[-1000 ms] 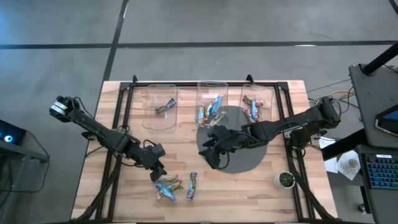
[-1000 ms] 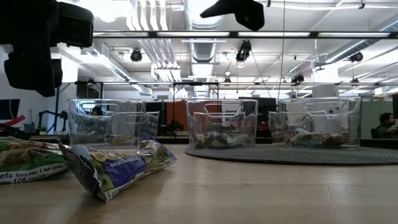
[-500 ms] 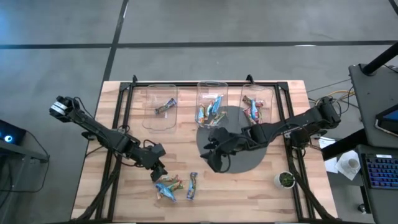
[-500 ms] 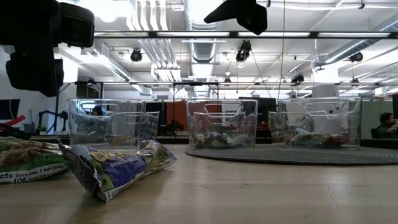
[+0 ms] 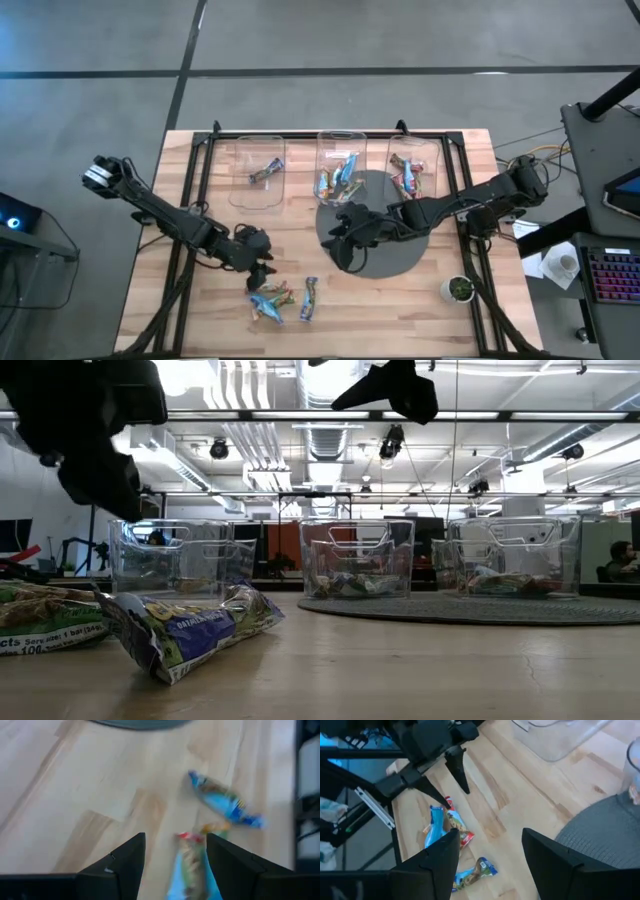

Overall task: Pick and place Granola Bars by type
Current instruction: Put the red granola bar into the right transparent bin

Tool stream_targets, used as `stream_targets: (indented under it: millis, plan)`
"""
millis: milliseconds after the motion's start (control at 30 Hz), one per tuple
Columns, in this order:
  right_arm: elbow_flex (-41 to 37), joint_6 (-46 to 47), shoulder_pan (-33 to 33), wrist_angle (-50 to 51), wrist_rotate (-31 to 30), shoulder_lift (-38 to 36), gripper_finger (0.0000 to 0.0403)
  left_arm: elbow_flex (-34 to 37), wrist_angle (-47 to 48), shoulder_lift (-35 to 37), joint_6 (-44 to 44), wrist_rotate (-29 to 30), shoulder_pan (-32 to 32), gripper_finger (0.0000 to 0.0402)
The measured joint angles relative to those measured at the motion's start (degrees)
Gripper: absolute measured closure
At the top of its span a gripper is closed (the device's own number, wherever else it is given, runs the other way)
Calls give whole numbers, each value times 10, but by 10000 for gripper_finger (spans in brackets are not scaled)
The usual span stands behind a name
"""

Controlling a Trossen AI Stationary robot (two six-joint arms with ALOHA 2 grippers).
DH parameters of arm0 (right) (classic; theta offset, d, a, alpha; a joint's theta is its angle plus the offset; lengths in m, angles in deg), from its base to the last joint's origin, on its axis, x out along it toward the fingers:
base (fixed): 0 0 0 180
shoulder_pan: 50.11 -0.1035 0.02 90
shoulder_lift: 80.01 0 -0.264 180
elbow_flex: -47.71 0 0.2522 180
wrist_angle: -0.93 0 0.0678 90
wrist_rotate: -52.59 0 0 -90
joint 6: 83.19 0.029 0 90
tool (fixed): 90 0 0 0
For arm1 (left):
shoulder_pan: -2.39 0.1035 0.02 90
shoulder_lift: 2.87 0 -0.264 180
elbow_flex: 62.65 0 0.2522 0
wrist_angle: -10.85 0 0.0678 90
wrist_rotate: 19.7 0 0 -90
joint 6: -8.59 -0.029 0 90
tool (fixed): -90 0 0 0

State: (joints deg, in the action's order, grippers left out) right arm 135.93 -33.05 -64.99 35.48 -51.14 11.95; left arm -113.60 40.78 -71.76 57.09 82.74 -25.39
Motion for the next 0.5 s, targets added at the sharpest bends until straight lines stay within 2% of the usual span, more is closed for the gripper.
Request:
stream_targets:
  millis: [167,333,500]
  plan:
    - [-1,37,0,2,-1,0,197,1,3,-36,-101,-37,-5,209]
    - [-2,48,0,4,-1,0,197,-3,-2,-57,-92,-57,-23,209]
    - [-2,0,6,22,-8,0,197,-3,-4,-71,-76,-61,-44,209]
